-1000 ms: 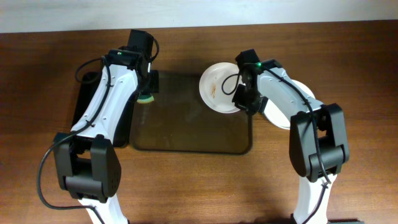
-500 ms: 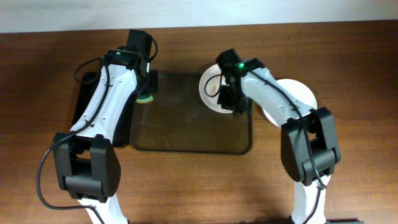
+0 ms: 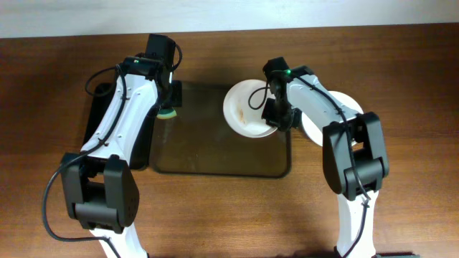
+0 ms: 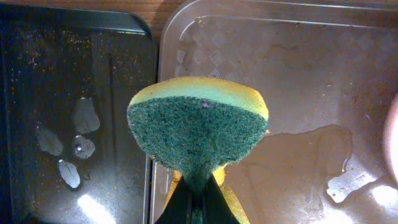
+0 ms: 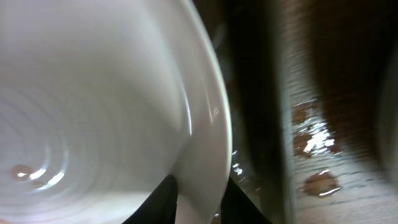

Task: Clean dirty plates on tray and stack at the side
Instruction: 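Grip the last stained plate with the right gripper and drag it to tray center, then scrub the last plate with the sponge in the left gripper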

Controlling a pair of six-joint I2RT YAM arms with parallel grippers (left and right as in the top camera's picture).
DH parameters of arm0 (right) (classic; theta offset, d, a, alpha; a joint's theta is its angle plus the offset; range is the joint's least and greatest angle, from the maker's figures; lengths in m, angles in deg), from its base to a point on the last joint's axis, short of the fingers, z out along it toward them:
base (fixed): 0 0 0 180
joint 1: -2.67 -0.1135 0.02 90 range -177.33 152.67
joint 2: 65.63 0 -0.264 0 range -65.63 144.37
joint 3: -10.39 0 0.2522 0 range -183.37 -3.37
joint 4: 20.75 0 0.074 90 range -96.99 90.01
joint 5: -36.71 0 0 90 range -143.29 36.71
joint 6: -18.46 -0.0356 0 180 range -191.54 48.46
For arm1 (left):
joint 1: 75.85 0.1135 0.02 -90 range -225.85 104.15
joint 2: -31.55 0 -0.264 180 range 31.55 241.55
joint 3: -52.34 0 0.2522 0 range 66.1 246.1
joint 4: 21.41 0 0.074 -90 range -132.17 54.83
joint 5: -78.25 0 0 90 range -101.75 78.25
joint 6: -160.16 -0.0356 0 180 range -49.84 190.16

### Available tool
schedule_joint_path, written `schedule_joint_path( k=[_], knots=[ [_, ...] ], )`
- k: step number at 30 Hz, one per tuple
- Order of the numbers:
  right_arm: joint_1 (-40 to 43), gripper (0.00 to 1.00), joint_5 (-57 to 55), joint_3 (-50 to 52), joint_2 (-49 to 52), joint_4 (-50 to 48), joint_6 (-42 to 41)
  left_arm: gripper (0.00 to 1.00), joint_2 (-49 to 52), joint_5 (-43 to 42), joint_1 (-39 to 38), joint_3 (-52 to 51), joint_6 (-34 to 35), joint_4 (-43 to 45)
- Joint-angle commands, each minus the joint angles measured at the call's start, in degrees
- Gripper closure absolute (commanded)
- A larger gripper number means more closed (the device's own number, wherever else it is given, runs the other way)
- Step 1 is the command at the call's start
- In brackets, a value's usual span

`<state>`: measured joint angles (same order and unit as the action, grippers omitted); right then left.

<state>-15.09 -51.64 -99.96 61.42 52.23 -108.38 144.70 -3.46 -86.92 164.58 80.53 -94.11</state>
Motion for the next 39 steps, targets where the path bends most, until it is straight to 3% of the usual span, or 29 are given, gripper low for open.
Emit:
schedule_joint_path(
  k=[1,6,10,11,13,17,19,22,23,27,33,39],
  knots=[
    [-5.99,0.75,2.23,-0.37,0.85,1.57,1.49,0.99,-0.20,-0.59,0.48,0.83,0.70,0.13],
    [-10.29,0.75,2.86,-1.90,0.83,1.44,2.64,0.99,-0.20,-0.59,0.48,0.83,0.70,-0.09],
    [-7.52,0.48,5.88,-11.08,0.66,2.82,19.04,0.99,-0.20,-0.59,0.48,0.83,0.70,-0.07],
    [-6.95,0.46,5.86,-12.52,0.66,2.51,22.49,0.99,-0.20,-0.59,0.48,0.83,0.70,-0.07],
    [-5.38,0.30,5.27,-13.33,0.87,-0.61,33.20,0.99,-0.20,-0.61,0.42,0.83,0.72,-0.02],
    [-4.63,0.31,5.29,-13.33,4.94,-2.54,42.58,0.99,-0.20,-0.61,0.42,0.83,0.72,-0.04],
    [-4.72,0.45,5.60,-13.33,7.56,-2.40,42.32,0.99,-0.20,-0.61,0.42,0.83,0.72,-0.07],
    [-4.72,0.90,8.50,-13.20,8.39,-1.57,36.59,0.99,-0.20,-0.83,0.42,0.83,0.72,-0.04],
    [-4.72,0.96,8.50,-13.20,8.39,-1.36,32.15,0.99,-0.20,-2.03,0.42,0.83,0.72,-0.04],
    [-5.14,0.96,8.24,-12.92,8.39,2.12,10.32,0.99,1.36,-8.37,-0.15,0.39,0.70,0.39],
    [-7.82,0.96,8.09,-11.23,8.39,2.05,4.57,0.99,8.61,-12.31,-2.89,-1.05,0.68,5.46],
    [-7.67,0.96,8.07,-10.43,8.39,1.22,4.37,0.99,17.00,-13.46,-8.26,-1.05,0.70,15.41]
  ],
)
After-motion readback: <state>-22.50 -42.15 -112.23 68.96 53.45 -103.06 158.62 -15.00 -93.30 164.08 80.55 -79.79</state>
